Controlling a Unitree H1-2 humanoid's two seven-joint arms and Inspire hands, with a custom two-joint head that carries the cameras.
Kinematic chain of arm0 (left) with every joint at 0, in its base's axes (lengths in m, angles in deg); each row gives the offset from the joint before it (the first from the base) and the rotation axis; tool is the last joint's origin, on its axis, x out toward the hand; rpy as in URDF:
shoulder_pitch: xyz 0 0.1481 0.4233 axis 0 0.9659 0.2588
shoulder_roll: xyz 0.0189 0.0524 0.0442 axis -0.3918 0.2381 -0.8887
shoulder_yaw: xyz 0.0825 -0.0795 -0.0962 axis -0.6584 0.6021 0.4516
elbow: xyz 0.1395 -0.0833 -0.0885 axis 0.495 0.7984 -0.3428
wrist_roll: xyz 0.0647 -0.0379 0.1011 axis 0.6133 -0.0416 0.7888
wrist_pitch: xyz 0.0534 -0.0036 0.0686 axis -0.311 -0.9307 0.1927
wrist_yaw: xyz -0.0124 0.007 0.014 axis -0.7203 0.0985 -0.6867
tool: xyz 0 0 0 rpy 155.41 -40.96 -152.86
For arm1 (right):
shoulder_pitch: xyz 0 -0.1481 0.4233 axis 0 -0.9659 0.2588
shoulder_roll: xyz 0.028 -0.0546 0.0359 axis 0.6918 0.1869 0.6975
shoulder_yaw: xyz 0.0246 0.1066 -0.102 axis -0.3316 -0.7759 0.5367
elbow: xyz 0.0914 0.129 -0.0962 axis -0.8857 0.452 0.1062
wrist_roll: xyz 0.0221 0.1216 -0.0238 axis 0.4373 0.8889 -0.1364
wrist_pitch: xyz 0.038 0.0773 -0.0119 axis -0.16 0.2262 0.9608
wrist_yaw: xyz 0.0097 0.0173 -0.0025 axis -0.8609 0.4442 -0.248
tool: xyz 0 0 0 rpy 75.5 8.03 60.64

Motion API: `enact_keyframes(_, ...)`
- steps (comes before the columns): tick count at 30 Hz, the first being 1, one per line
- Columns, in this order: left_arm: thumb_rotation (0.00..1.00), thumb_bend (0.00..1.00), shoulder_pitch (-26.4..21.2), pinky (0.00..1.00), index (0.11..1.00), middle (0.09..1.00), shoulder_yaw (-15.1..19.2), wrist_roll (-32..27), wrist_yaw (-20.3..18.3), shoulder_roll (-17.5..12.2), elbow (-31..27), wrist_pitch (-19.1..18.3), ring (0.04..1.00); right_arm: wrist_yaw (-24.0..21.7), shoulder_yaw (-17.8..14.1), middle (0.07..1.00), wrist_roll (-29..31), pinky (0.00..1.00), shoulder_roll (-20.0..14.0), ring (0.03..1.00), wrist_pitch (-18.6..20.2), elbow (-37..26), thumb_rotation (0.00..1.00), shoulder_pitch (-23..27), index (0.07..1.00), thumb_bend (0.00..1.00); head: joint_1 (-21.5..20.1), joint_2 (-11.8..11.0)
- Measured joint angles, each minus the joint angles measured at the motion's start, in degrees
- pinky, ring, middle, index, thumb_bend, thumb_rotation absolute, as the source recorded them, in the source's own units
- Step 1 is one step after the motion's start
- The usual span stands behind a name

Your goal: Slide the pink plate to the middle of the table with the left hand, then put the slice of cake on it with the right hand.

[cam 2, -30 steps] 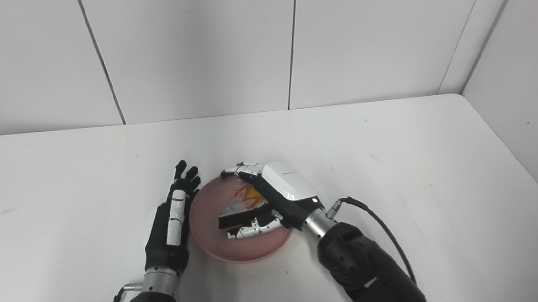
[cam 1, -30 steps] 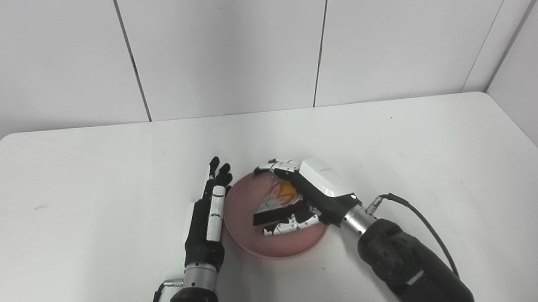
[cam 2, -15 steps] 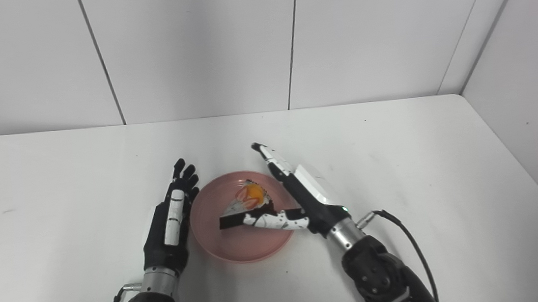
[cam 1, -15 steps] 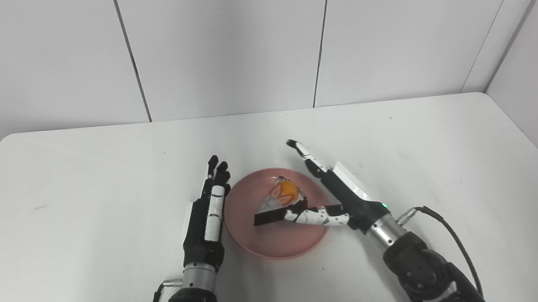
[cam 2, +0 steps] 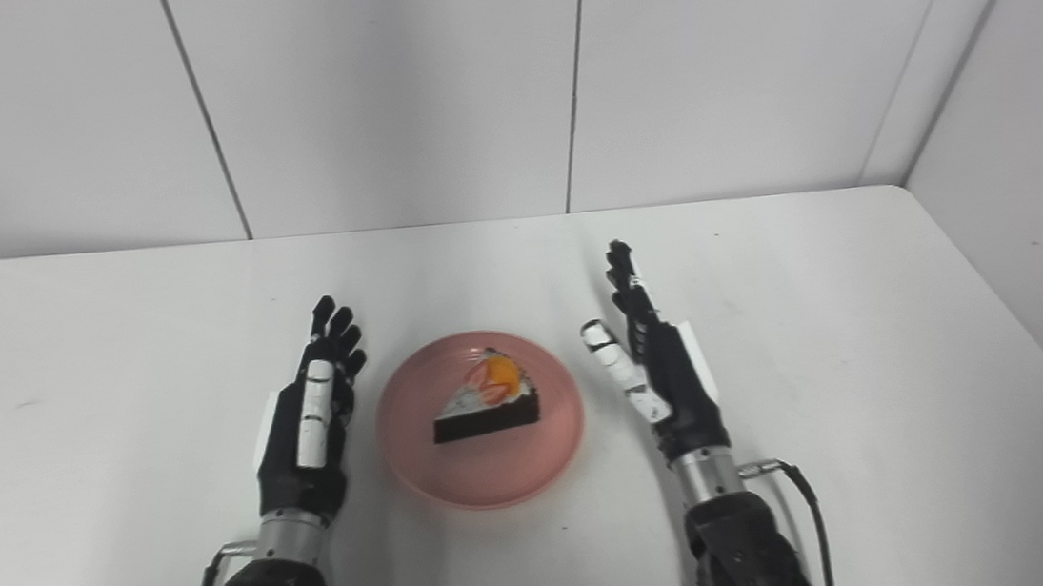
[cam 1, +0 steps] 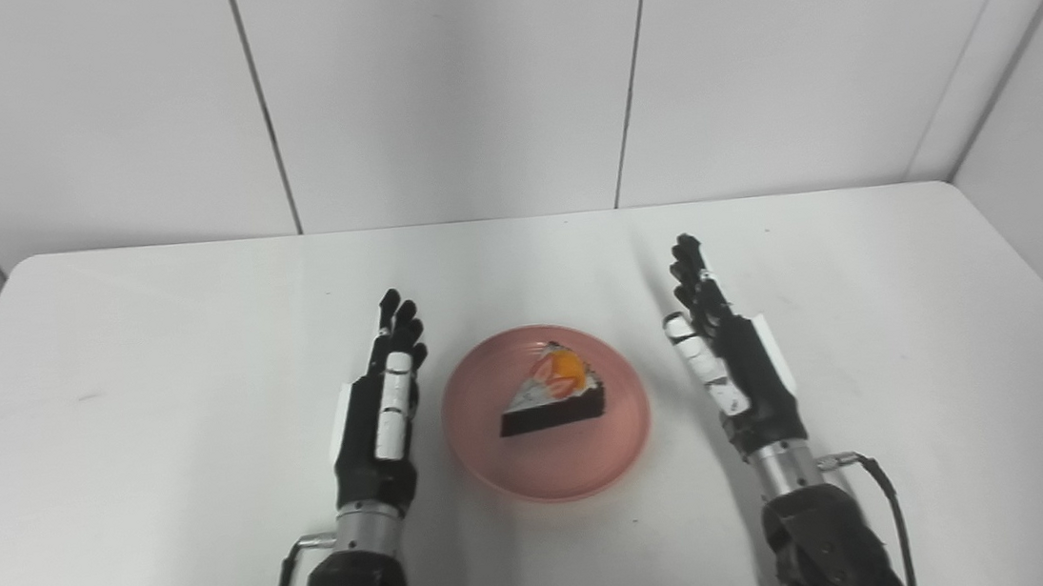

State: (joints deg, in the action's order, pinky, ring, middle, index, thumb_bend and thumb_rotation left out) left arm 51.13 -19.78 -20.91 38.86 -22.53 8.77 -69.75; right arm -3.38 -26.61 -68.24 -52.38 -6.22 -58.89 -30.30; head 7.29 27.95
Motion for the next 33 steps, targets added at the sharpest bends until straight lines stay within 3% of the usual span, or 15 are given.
enact_keyframes(3,0.96,0.56,-0.01,1.0,1.0,1.0,-0.01,0.26,0.16,-0.02,0.0,0.03,1.0,-1.47,0.04,1.0,2.08,1.0,-0.05,1.0,3.09,-0.94,0.9,-1.27,1.0,0.71,-0.26,0.0)
enact_keyframes(6,0.98,0.56,0.02,1.0,1.0,1.0,-0.04,0.63,0.38,-0.09,0.0,0.07,1.0,-2.22,0.36,1.0,2.44,1.0,0.02,1.0,3.5,-0.95,0.89,-2.72,1.0,0.61,-0.87,0.09)
enact_keyframes(11,0.96,0.57,0.08,1.0,1.0,1.0,-0.02,1.18,0.39,-0.27,-0.05,0.16,1.0,-2.28,0.69,1.0,2.36,1.0,1.44,1.0,3.51,-1.4,0.81,-4.3,1.0,0.56,-2.2,0.53)
enact_keyframes(13,0.96,0.57,0.1,1.0,1.0,1.0,-0.03,1.12,0.22,-0.3,-0.15,0.11,1.0,-1.62,0.57,1.0,2.37,1.0,2.52,1.0,3.53,-1.52,0.76,-4.27,1.0,0.58,-2.54,0.79)
enact_keyframes(19,0.97,0.59,0.2,1.0,1.0,1.0,-0.21,0.63,-0.27,-0.92,-0.56,-0.6,1.0,1.05,0.57,1.0,-0.02,1.0,4.68,1.0,3.93,-1.6,0.75,-4.31,1.0,0.61,-3.34,1.49)
enact_keyframes(33,0.96,0.61,0.85,1.0,1.0,1.0,-0.55,1.16,-1.38,-3.29,-2.56,-5.41,1.0,1.43,0.15,1.0,0.51,1.0,4.87,1.0,3.92,-1.55,0.73,-4.22,1.0,0.67,-4.65,2.64)
